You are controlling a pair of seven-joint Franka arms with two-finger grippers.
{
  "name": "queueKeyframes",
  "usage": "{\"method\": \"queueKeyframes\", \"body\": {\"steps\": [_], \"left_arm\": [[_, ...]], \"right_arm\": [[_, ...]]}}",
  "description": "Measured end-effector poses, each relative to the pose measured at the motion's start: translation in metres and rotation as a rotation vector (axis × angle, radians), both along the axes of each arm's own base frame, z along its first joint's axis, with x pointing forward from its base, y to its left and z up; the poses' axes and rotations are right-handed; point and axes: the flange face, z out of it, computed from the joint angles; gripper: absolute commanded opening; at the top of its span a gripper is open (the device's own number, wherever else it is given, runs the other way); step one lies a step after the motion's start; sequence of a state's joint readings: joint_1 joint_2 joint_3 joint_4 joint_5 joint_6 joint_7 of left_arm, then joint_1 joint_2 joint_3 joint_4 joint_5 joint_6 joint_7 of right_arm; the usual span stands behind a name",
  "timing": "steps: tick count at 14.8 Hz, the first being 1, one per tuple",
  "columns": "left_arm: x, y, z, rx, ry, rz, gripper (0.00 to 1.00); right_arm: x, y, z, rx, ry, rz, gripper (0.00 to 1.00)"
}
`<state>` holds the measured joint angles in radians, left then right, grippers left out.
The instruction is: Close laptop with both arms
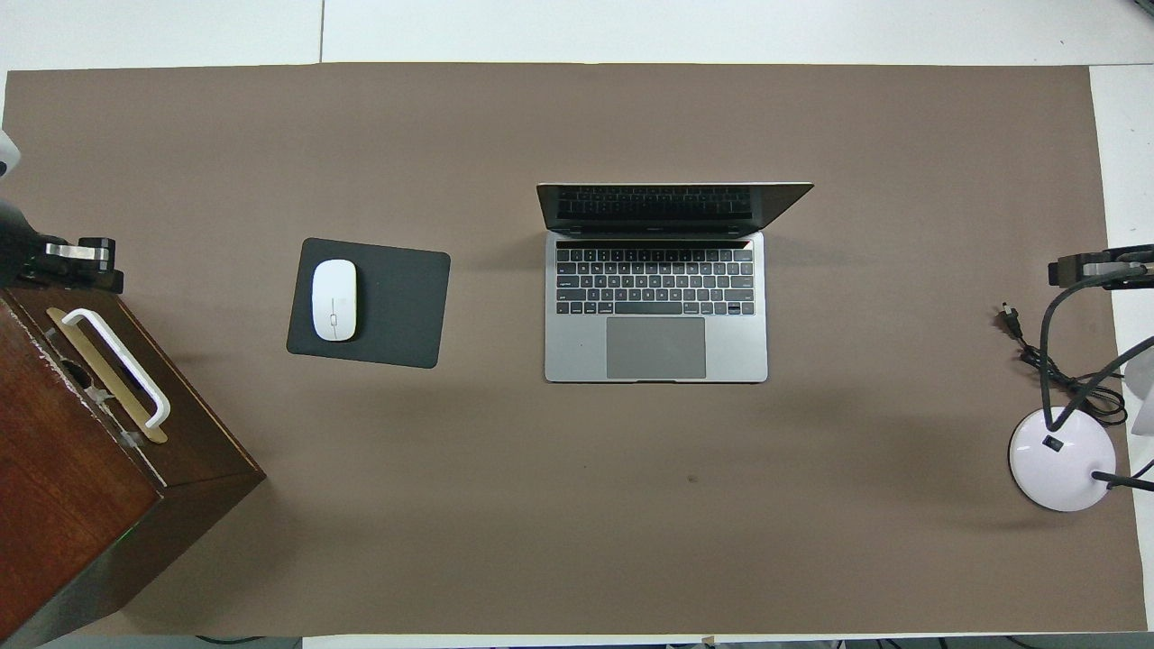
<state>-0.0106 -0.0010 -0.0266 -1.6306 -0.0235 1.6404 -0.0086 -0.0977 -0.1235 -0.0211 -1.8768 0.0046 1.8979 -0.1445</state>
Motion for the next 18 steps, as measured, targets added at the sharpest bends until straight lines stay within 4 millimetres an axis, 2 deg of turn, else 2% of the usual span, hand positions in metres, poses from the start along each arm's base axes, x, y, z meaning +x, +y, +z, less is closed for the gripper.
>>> {"method": "queueKeyframes", "body": {"steps": [2, 4, 7, 9, 12, 14, 16, 18], "left_arm": [[0.007, -0.001, 0.003, -0.002, -0.066, 0.000, 0.00], [0.014, -0.003, 0.003, -0.009, -0.126, 0.000, 0.00], [0.017, -0.005, -0.003, -0.068, -0.141, 0.016, 0.00], [0.014, -0.006, -0.016, -0.081, -0.127, 0.021, 0.00], [0.000, -0.018, -0.040, -0.086, -0.120, 0.007, 0.00], [-0.015, -0.042, -0.060, -0.089, -0.149, -0.028, 0.00], [-0.036, -0.069, -0.083, -0.098, -0.195, -0.058, 0.00], [-0.062, -0.097, -0.106, -0.120, -0.247, -0.072, 0.00]], "right_arm": [[0.006, -0.003, 0.002, -0.031, -0.033, 0.006, 0.00], [0.019, -0.004, 0.009, -0.043, -0.065, 0.008, 0.00], [0.055, -0.003, 0.032, -0.046, -0.076, 0.015, 0.00], [0.085, 0.014, 0.027, -0.045, -0.070, 0.042, 0.00], [0.132, 0.074, 0.000, -0.031, -0.061, 0.056, 0.00], [0.153, 0.125, -0.014, -0.030, -0.052, 0.045, 0.00], [0.159, 0.181, -0.023, -0.023, -0.050, 0.009, 0.00], [0.154, 0.231, -0.028, -0.008, -0.052, -0.018, 0.00]]}}
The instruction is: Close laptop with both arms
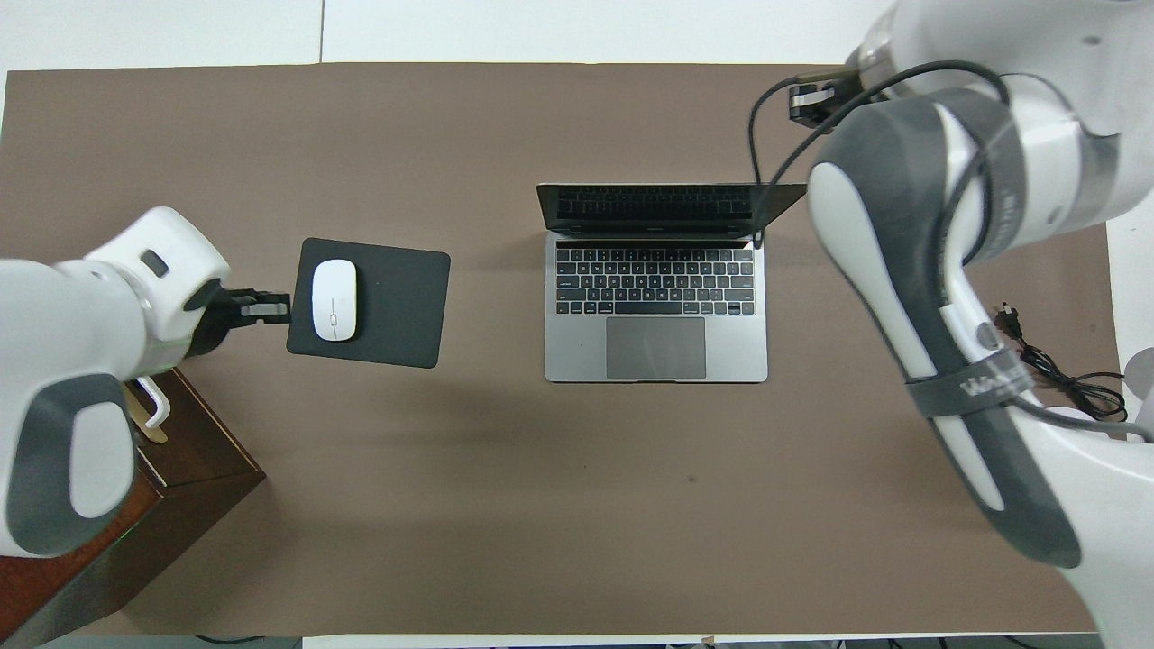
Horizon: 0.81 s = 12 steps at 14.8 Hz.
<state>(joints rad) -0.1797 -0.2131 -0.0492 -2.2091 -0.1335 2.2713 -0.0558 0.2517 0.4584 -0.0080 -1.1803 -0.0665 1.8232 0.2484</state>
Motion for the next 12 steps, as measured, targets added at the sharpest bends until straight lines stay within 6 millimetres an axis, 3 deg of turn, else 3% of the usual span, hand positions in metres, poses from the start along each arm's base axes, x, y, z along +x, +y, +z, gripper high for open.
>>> {"method": "queueKeyframes", "body": {"steps": [2, 5, 8, 12], "left_arm": [[-0.029, -0.031, -0.018, -0.028, -0.064, -0.008, 0.00], [-0.070, -0.079, -0.030, -0.079, -0.134, -0.036, 0.00], [-0.094, -0.118, -0.029, -0.132, -0.200, -0.082, 0.00], [-0.118, -0.150, -0.036, -0.178, -0.276, -0.154, 0.00]], "right_arm": [[-0.006, 0.030, -0.004, 0.006, 0.003, -0.001, 0.00], [-0.011, 0.053, -0.010, 0.013, 0.010, -0.017, 0.00], [-0.016, 0.078, -0.021, 0.013, 0.019, -0.037, 0.00], [-0.025, 0.120, -0.034, 0.004, -0.002, -0.050, 0.00]]}}
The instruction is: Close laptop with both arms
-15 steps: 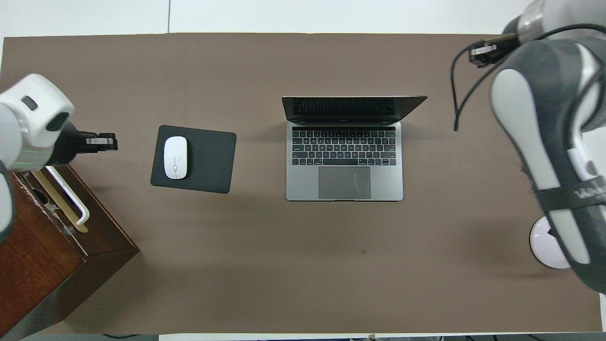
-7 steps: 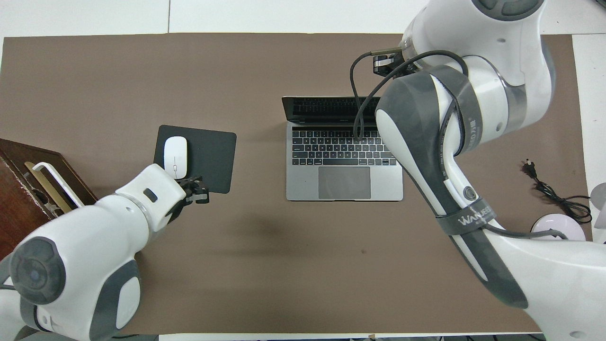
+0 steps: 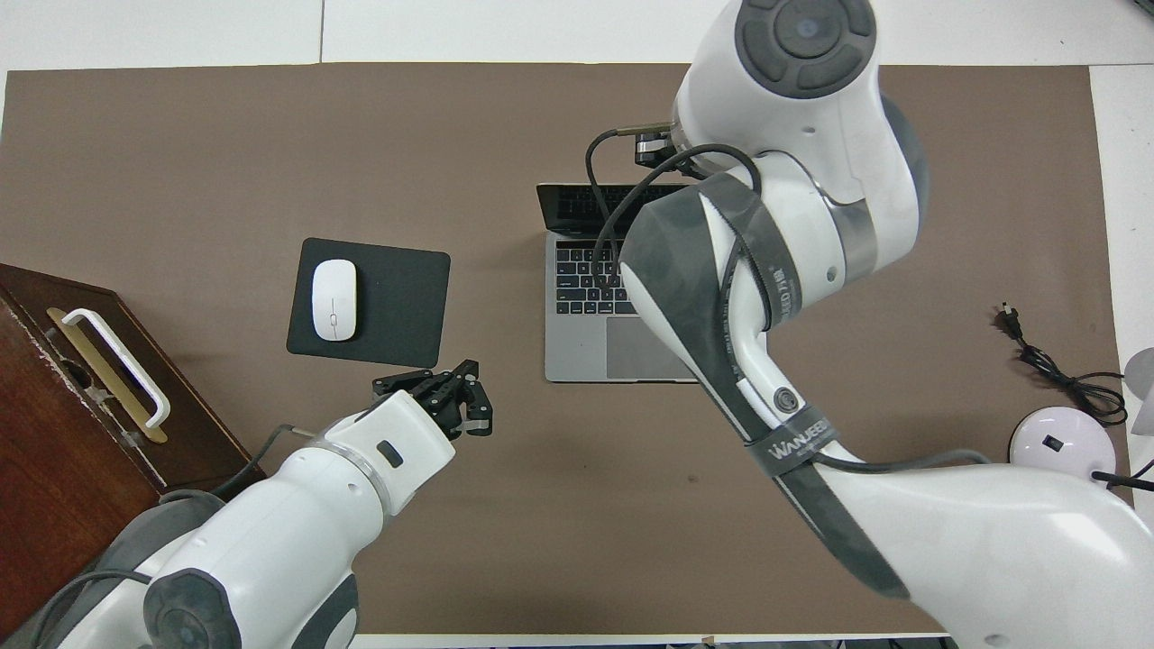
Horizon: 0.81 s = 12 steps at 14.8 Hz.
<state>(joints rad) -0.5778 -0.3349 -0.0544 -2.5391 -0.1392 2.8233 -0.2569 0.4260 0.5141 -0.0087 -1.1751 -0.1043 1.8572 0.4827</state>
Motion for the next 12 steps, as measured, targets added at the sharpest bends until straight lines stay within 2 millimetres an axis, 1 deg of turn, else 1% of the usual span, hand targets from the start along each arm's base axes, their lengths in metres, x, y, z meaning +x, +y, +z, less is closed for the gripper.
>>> {"method": "queueKeyframes", "body": {"steps": [1, 3, 5, 8, 10, 12], "left_arm": [[-0.003, -0.005, -0.003, -0.009, -0.018, -0.011, 0.00], [-0.007, -0.018, -0.011, -0.029, -0.054, -0.035, 0.00], [-0.009, -0.033, -0.025, -0.044, -0.095, -0.067, 0.00], [-0.012, -0.052, -0.052, -0.062, -0.140, -0.102, 0.00], [-0.012, -0.058, -0.068, -0.065, -0.171, -0.118, 0.00], [-0.011, -0.061, -0.083, -0.070, -0.203, -0.130, 0.00]], "right_arm": [[-0.001, 0.006, -0.002, -0.003, -0.002, 0.000, 0.00], [0.001, 0.004, -0.006, -0.005, -0.006, -0.007, 0.00], [0.007, -0.007, -0.007, -0.005, -0.011, -0.023, 0.00], [0.016, -0.024, -0.007, -0.005, -0.023, -0.032, 0.00], [0.019, -0.031, -0.008, -0.007, -0.025, -0.028, 0.00], [0.020, -0.032, -0.009, -0.009, -0.024, -0.025, 0.00]]}}
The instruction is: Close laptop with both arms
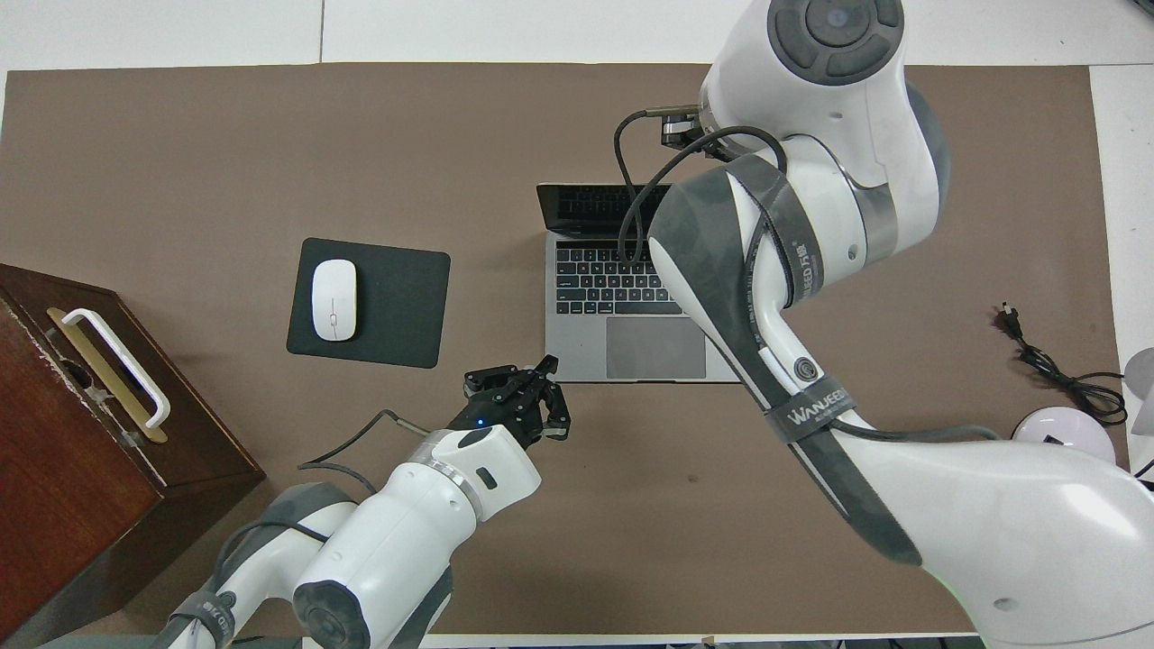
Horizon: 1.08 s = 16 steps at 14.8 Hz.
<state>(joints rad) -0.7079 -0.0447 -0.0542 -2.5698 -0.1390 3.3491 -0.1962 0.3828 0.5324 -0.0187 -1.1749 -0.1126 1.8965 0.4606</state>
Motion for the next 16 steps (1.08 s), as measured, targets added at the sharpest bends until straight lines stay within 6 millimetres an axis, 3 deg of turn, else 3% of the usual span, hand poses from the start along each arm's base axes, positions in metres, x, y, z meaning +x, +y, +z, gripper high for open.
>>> {"method": "queueKeyframes", "body": {"steps": [10, 16], "left_arm": [[0.004, -0.002, -0.053, 0.089, -0.059, -0.083, 0.00], [0.018, -0.014, -0.081, 0.112, -0.030, -0.085, 0.00]], "right_arm": [[0.003, 0.001, 0.003, 0.012, -0.031, 0.004, 0.00], [0.005, 0.002, -0.001, 0.013, -0.033, 0.005, 0.00]]}}
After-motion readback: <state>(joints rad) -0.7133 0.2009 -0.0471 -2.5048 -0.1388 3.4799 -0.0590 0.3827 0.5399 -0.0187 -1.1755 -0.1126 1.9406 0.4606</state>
